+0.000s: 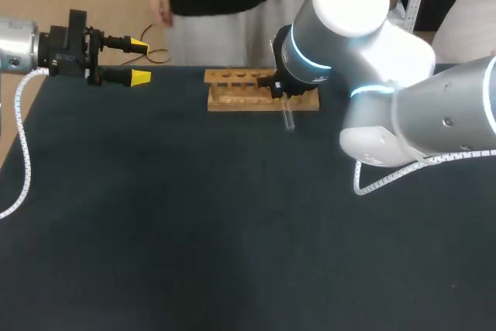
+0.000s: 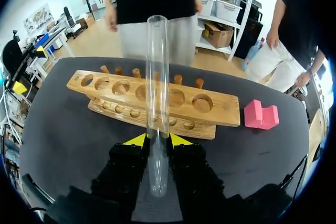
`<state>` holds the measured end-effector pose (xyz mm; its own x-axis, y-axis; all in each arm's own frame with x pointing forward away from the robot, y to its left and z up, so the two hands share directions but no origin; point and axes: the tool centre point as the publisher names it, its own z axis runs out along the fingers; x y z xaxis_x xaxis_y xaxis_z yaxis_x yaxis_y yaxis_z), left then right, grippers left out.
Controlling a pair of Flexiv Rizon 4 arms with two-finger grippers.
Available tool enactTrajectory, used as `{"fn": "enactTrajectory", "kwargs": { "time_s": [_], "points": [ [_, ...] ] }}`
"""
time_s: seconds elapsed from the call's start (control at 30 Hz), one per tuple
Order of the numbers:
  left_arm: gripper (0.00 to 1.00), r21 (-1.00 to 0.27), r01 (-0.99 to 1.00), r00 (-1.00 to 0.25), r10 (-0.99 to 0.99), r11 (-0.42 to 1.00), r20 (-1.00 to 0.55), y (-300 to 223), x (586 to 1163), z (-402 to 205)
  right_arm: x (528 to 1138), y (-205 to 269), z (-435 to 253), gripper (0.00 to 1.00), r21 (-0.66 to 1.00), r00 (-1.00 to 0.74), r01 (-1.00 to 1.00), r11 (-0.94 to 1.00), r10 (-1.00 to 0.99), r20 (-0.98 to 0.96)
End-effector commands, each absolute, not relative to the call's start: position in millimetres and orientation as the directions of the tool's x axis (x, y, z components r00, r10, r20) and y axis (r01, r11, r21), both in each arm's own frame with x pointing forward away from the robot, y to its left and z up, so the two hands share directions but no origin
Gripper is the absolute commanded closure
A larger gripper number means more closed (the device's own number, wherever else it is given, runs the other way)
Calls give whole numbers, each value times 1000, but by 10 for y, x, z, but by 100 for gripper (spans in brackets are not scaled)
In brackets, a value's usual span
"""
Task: Grasp the test tube, adjust it, and insert it.
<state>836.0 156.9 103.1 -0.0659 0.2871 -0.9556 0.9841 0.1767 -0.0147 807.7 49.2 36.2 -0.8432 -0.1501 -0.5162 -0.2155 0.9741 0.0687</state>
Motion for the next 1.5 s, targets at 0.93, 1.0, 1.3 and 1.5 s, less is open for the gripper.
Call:
{"fn": "enactTrajectory", "kwargs": {
  "time_s": [0.93,1.0,1.3,1.5],
  "points": [
    [0,-13,984,-63,286,176,-956,1570,8366,1021,7749,362,801,100,87,-806,-120,989,-46,-591],
    [0,-13,984,-63,286,176,-956,1570,8366,1021,7713,330,873,100,87,-797,-108,990,-34,-603],
    [0,-13,984,-63,286,176,-956,1570,8366,1021,7598,215,1166,100,83,-759,-71,994,0,-651],
    [0,-13,984,-63,286,176,-956,1570,8366,1021,7523,165,1336,100,82,-738,-52,995,17,-675]
  ]
}}
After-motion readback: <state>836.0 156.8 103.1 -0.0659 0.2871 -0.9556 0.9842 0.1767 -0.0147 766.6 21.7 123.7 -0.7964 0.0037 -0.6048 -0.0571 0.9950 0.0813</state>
